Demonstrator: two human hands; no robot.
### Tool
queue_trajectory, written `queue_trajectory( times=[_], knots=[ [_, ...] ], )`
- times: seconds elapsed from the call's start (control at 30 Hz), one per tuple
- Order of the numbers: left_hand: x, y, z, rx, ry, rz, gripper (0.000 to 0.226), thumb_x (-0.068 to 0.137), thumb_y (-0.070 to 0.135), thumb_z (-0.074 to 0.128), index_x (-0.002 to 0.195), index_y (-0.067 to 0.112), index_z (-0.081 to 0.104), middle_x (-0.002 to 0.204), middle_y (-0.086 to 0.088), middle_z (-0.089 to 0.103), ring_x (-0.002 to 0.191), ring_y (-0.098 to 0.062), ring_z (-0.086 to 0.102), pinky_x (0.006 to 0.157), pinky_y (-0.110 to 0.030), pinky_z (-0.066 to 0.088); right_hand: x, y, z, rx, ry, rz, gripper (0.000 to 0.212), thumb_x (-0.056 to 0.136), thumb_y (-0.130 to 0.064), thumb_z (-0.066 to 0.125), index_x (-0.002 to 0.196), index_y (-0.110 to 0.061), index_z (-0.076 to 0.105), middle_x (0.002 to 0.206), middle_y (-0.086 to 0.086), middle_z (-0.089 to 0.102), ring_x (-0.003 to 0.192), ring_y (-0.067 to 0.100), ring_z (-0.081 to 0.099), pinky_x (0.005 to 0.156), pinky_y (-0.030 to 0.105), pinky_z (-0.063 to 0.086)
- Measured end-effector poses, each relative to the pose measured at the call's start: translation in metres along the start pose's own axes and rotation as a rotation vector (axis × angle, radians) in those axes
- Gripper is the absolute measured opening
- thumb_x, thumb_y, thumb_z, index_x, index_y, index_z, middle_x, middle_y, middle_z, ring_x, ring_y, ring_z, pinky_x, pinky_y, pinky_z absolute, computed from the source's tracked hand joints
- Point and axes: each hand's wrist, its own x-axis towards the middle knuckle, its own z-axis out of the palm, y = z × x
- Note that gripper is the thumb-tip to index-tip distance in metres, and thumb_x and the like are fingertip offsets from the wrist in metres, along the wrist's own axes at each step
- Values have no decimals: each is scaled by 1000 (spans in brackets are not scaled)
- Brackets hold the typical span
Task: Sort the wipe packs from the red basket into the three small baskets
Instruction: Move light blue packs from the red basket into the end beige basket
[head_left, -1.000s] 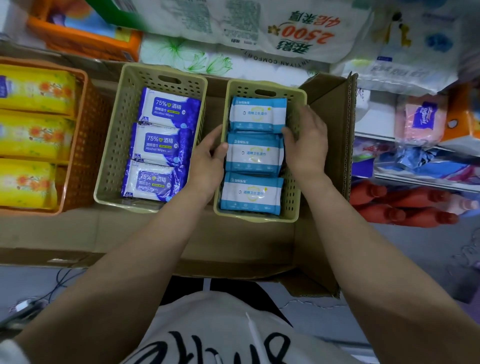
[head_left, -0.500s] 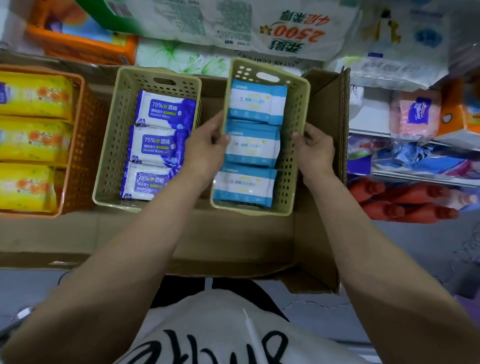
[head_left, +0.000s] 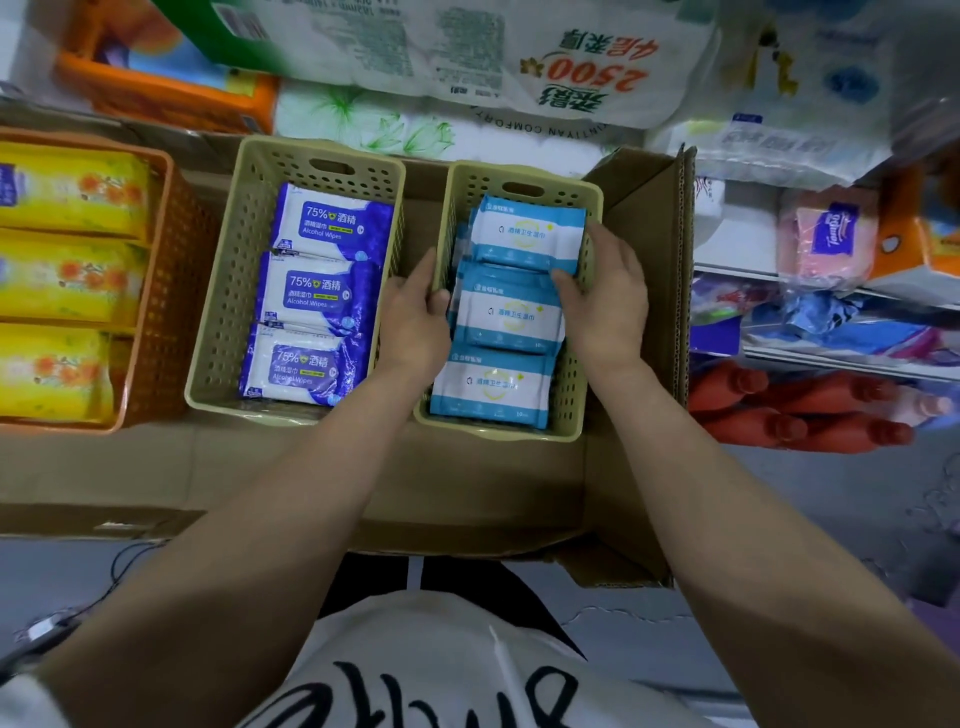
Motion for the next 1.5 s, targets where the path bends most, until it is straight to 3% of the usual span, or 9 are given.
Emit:
queue_trajectory(
  times=[0.13,0.23,0.43,0.6,0.8,0.97,1.1,1.27,1.5],
  knots=[
    [-5,-5,0,-177,-27,-33,46,104,21,46,147,36,41,140,0,43,123,-9,44,104,-27,40,-1,-14,12,-195,-203,-172,46,91,-24,68,135,-15,57,130,10,57,121,25,51,101,39,45],
    [-4,-5,0,-307,-48,-88,45,103,20,47,145,37,43,143,1,50,125,-12,51,94,-29,51,-4,-12,27,-408,-370,-163,57,90,-32,69,142,-21,49,138,6,52,128,25,40,106,36,36],
    [-6,-5,0,-370,-59,-125,45,103,20,46,144,38,44,140,8,54,115,-5,55,73,-16,51,1,-9,45,-386,-336,-210,55,88,-30,70,139,-22,53,134,5,55,123,25,44,105,36,37],
    [-6,-6,-1,-372,-44,-109,45,103,18,47,145,34,44,141,6,55,120,-7,52,87,-22,52,6,-7,47,-297,-328,-230,51,89,-25,70,137,-18,56,131,7,59,121,26,46,103,35,37],
    [-7,-7,0,-388,-46,-122,45,103,19,47,144,38,44,134,11,55,114,-4,53,79,-18,52,3,-3,44,-245,-297,-191,50,88,-24,71,136,-17,57,132,7,58,123,25,47,103,34,38],
    [-8,-8,-1,-403,-44,-117,44,103,17,48,143,36,46,128,17,54,97,14,51,62,1,44,11,-8,36,-197,-20,-177,47,92,-33,66,136,-18,56,136,10,51,129,26,41,106,34,38],
    [-7,-8,-1,-400,-58,-117,45,103,17,48,144,35,45,127,17,53,97,15,50,61,2,43,27,-8,39,-338,-270,-100,61,97,-37,59,151,-25,35,162,10,21,149,29,15,121,41,18],
    [-8,-8,-2,-398,-64,-112,45,102,17,48,144,34,45,128,15,54,97,14,51,62,1,44,29,-12,49,-387,-378,-135,62,98,-39,56,154,-28,30,164,8,14,149,30,12,120,45,20],
    [-9,-7,-2,-383,-62,-105,45,103,19,48,144,36,44,124,17,54,93,16,51,61,-1,45,24,-13,34,-391,-332,-328,48,89,-41,68,130,-16,61,125,9,58,119,26,47,101,39,41]
  ],
)
